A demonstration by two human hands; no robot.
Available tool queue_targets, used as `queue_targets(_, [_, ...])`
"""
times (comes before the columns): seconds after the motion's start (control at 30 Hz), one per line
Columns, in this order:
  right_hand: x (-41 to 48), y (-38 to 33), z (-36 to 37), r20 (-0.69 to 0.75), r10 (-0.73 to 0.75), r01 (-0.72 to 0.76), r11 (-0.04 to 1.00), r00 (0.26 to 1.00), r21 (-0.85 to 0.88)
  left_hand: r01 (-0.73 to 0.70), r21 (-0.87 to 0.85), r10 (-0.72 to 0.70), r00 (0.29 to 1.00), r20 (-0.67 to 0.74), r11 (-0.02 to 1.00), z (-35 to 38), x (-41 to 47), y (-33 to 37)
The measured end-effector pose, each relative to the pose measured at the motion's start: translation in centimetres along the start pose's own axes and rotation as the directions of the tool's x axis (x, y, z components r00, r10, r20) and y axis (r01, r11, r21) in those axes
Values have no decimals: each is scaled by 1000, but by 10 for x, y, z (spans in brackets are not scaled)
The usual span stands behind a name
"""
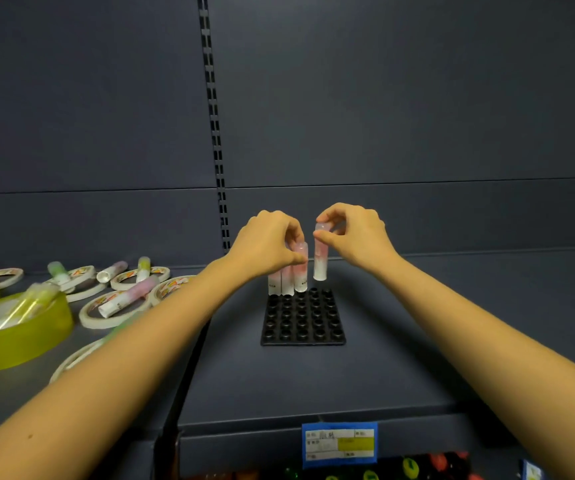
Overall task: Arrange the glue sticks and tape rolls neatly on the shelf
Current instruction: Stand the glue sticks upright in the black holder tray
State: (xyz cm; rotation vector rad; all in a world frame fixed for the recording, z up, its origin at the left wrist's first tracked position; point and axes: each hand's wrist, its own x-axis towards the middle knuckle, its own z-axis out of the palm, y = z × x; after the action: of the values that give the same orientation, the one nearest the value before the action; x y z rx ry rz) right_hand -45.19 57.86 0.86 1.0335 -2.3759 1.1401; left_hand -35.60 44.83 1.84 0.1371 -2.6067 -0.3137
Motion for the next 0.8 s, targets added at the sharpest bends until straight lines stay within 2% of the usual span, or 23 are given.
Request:
queue_targets(0.1, [0, 2, 1, 20, -16, 16, 1000, 1000, 8, -8, 111, 13, 999, -47, 994, 4, 2, 4])
queue_targets(0.17, [1, 3, 2, 30, -24, 24, 1000, 999, 17, -47, 244, 67, 995, -73, 969, 6, 4, 5])
queue_targets(0.27, [1, 5, 4, 40, -36, 35, 999, 999, 25, -116, 419, 135, 991, -17, 901, 8, 7, 6])
queue_targets(0.37, [1, 6, 7, 46, -46, 46, 999, 998, 12, -152, 505, 147, 988, 49, 850, 12, 9, 5])
queue_targets(0.53, [-2, 8, 15, 68, -41, 41, 999, 997, 1, -153, 544, 144, 988, 59, 825, 15, 9, 3])
queue_targets(0.73, [0, 4, 11, 69, -79, 84, 993, 995, -79, -124, 456, 104, 992, 69, 881, 8, 7, -2])
queue_targets(0.8, [1, 3, 10, 76, -83, 90, 991, 994, -96, -108, 439, 108, 994, 25, 892, 2, 5, -5])
